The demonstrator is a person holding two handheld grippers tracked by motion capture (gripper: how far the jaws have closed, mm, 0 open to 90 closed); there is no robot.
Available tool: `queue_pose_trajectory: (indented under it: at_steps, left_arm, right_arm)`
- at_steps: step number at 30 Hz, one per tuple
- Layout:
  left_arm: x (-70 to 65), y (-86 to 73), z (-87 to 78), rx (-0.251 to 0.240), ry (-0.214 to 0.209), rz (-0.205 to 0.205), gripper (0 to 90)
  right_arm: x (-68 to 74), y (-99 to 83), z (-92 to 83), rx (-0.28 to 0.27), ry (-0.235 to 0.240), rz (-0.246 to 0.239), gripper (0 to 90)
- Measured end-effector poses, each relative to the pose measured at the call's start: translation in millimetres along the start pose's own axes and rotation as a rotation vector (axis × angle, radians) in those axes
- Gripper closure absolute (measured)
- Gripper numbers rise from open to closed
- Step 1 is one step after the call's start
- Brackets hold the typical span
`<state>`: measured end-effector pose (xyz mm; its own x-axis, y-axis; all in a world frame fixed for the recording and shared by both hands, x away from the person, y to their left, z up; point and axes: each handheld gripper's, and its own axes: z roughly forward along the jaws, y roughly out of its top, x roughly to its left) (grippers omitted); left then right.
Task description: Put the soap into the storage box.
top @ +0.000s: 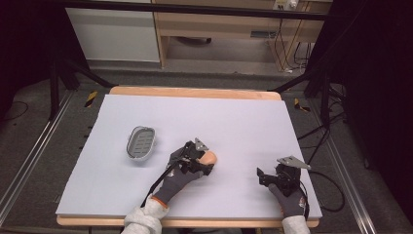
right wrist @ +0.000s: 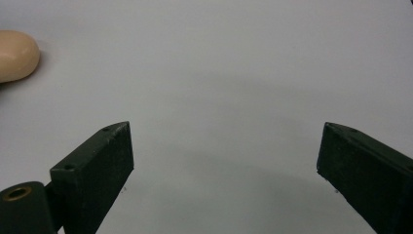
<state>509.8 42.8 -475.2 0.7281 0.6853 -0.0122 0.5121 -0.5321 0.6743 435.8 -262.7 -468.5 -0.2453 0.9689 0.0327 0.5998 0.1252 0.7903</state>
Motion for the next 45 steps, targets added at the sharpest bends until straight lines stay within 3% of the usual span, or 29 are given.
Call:
queue_pose_trajectory:
  at_steps: [24, 34, 45]
  left_arm:
    - [-0.9, 2.1, -3.6, 0.024, 0.007, -0.011, 31.7]
    - [4.8, 1.0, -32.5, -0.021, 0.006, -0.017, 31.7]
    - [23.3, -15.6, -64.6, -0.069, 0.029, -0.073, 31.7]
  right_arm:
    - [0.2, -0.2, 0.4, 0.007, 0.003, 0.003, 6.5]
    - [-0.8, -0.2, 0.2, 0.003, 0.003, 0.005, 6.5]
    - [-0.7, -0.4, 0.2, 0.006, 0.001, 0.003, 6.4]
